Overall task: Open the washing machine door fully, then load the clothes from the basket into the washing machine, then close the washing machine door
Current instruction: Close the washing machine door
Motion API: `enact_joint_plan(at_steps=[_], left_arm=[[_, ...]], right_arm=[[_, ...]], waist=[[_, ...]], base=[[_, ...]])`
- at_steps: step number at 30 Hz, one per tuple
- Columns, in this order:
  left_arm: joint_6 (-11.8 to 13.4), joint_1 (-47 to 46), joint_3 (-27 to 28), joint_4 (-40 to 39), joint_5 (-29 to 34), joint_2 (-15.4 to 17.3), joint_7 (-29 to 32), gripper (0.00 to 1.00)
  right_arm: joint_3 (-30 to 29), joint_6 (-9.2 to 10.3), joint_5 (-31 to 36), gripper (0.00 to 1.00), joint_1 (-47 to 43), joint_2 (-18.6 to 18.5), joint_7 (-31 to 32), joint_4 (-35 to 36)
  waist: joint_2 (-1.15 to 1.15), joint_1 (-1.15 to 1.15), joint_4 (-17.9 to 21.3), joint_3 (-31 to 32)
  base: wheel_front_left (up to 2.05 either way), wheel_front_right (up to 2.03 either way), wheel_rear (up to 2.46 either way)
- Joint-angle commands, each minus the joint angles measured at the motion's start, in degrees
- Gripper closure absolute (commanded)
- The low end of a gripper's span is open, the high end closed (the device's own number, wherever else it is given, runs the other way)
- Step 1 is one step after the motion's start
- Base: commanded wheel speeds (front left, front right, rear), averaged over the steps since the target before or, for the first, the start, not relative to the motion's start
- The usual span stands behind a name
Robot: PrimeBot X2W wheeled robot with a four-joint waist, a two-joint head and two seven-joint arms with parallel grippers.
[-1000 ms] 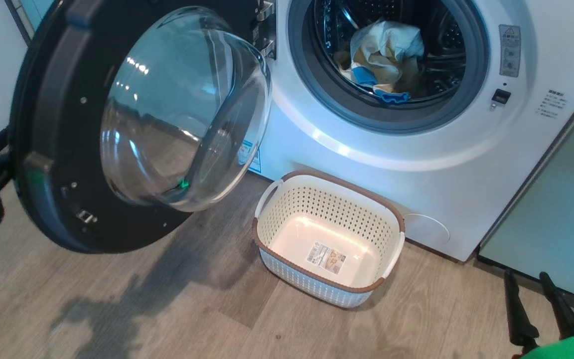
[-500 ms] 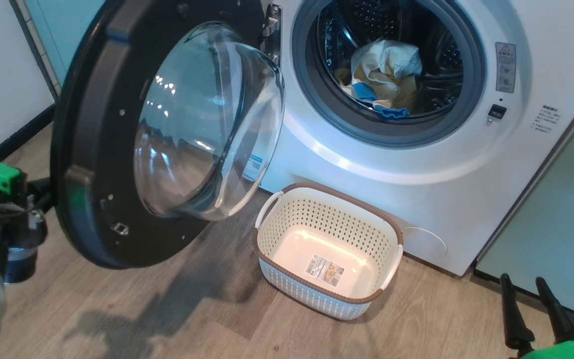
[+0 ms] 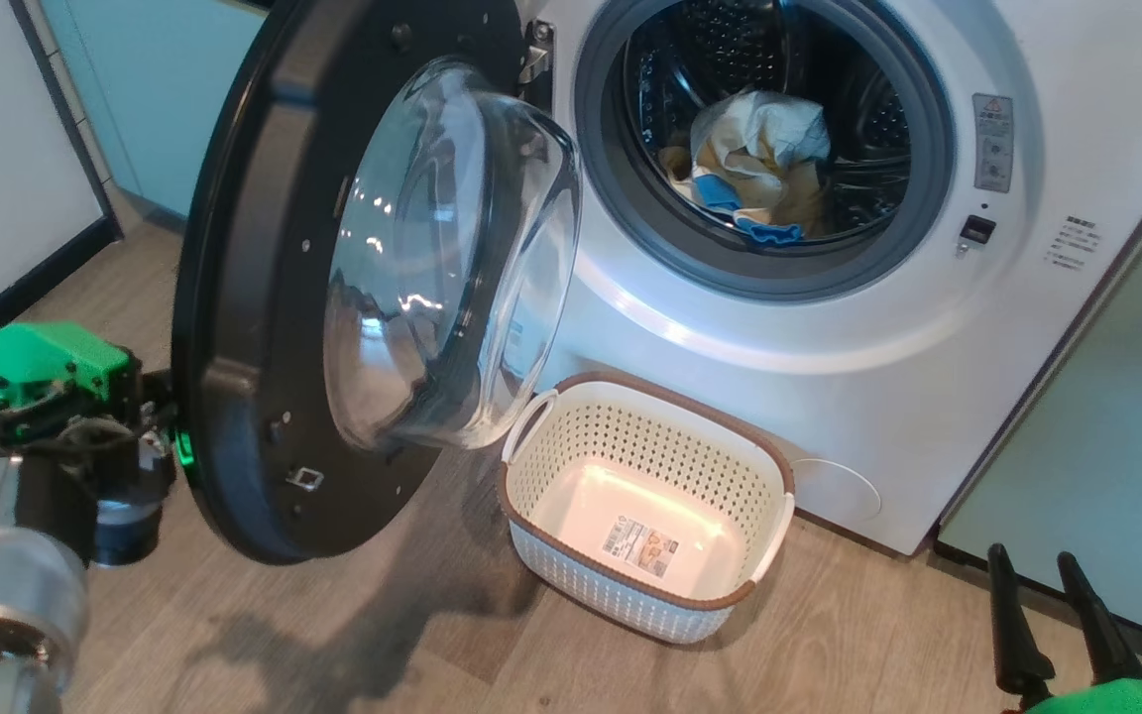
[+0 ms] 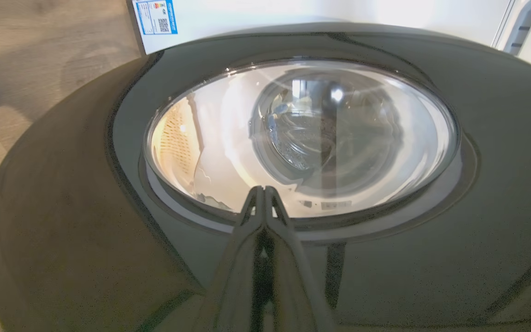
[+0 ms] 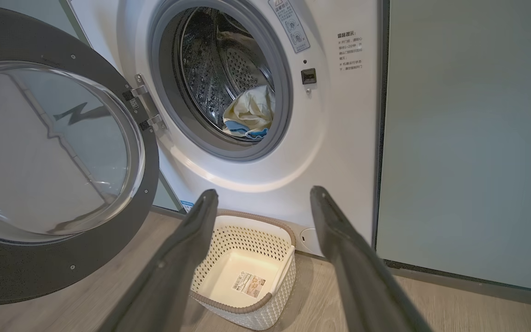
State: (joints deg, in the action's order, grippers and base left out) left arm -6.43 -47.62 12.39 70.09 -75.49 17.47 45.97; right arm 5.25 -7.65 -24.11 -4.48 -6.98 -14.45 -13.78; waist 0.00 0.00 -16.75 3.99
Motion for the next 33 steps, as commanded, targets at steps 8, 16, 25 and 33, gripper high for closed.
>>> enact_joint_plan(at_steps=[8, 16, 25, 33], left_arm=[[-0.2, 0.9, 0.6, -7.8, -1.7, -1.4, 4.3, 1.0], [2.8, 4.6, 0.5, -17.8, -3.0, -4.7, 7.8, 1.0], [8.9, 12.2, 0.9, -31.9, -3.8, -7.3, 9.1, 1.0], [12.8, 16.9, 1.1, -40.8, -3.9, -9.0, 9.3, 1.0]], right_arm=[[0.3, 0.16, 0.3, 0.0, 0.4, -0.6, -0.5, 1.7], [0.8, 0.16, 0.3, 0.0, 0.6, -0.5, -0.5, 1.6], [0.7, 0.16, 0.5, 0.0, 0.2, -0.9, -0.5, 1.6], [0.5, 0.16, 0.4, 0.0, 0.0, -1.3, -0.5, 1.7]], waist=[[0.0, 0.0, 0.8, 0.6], [0.0, 0.0, 2.5, 1.1], [0.0, 0.0, 7.7, 1.6], [0.0, 0.0, 12.0, 1.5]], base=[[0.0, 0.0, 0.0], [0.0, 0.0, 0.0], [0.0, 0.0, 0.0], [0.0, 0.0, 0.0]])
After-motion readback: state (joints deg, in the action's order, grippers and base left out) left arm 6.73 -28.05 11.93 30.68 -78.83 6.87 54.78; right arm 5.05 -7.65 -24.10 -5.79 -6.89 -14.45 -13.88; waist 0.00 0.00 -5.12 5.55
